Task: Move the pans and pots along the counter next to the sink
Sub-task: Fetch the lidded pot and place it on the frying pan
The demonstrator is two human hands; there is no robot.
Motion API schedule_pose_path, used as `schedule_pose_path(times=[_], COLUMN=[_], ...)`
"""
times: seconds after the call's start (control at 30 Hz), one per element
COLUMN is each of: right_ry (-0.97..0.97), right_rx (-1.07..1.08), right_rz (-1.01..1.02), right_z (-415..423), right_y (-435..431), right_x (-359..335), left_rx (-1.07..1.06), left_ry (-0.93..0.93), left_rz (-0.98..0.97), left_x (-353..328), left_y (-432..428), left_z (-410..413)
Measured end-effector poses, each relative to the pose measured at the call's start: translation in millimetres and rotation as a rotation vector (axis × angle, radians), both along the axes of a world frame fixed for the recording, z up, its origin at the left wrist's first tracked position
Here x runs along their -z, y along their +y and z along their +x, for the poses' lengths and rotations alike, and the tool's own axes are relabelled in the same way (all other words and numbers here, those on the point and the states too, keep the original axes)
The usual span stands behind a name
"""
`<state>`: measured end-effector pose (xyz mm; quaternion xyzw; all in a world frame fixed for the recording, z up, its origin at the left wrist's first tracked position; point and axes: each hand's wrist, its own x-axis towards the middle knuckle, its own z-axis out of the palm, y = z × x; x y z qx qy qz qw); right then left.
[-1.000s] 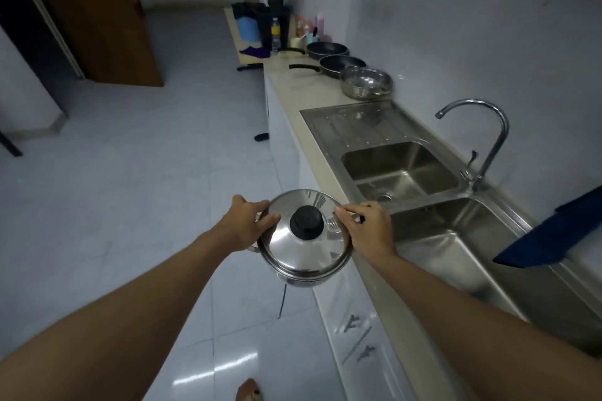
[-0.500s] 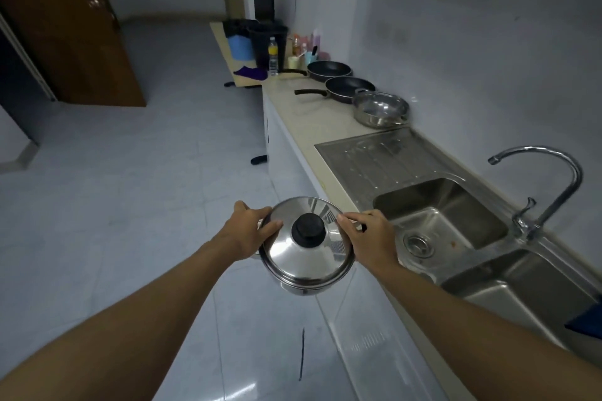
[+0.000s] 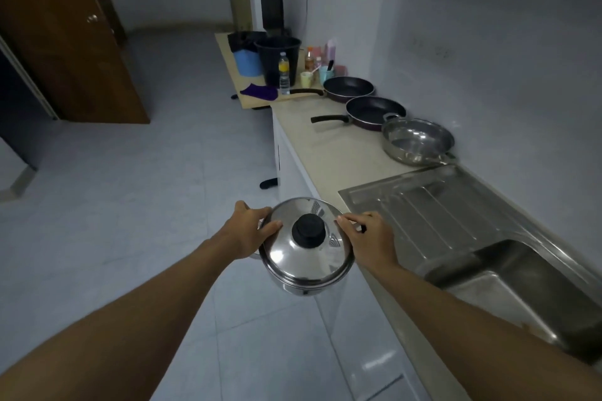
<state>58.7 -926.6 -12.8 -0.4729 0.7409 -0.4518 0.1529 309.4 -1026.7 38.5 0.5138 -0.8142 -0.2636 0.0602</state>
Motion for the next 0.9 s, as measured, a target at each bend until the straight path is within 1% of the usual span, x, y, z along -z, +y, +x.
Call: schedule_pose_path(times=[0.2,0.33,0.43,0.7,0.9], right_ry=[-0.009,-0.015,-0.014,-0.032,-0.009], right_rx=[-0.014,0.008,0.034,0.147,0.204], right_rz=[0.007,0.022,0.014,0.006,-0.001], right_z=[-18,-26,-31,-28,-39], right_y=[-102,-166,-217,-351,-435], right_x=[-8,-7,-4,-9,-13], left_rx=[-0.008,-0.004,0.033,0.154,0.208], left_ry=[0.001,0.026,-0.003,-0.007,0.009], left_rz=[-0.006,0.029,0.008,-0.010,-0.036], left_x=[-6,-4,-1,-10,-17], left_y=[-100,-169,-228,-391,-486], left_z=[-17,-28,-34,-45,-64])
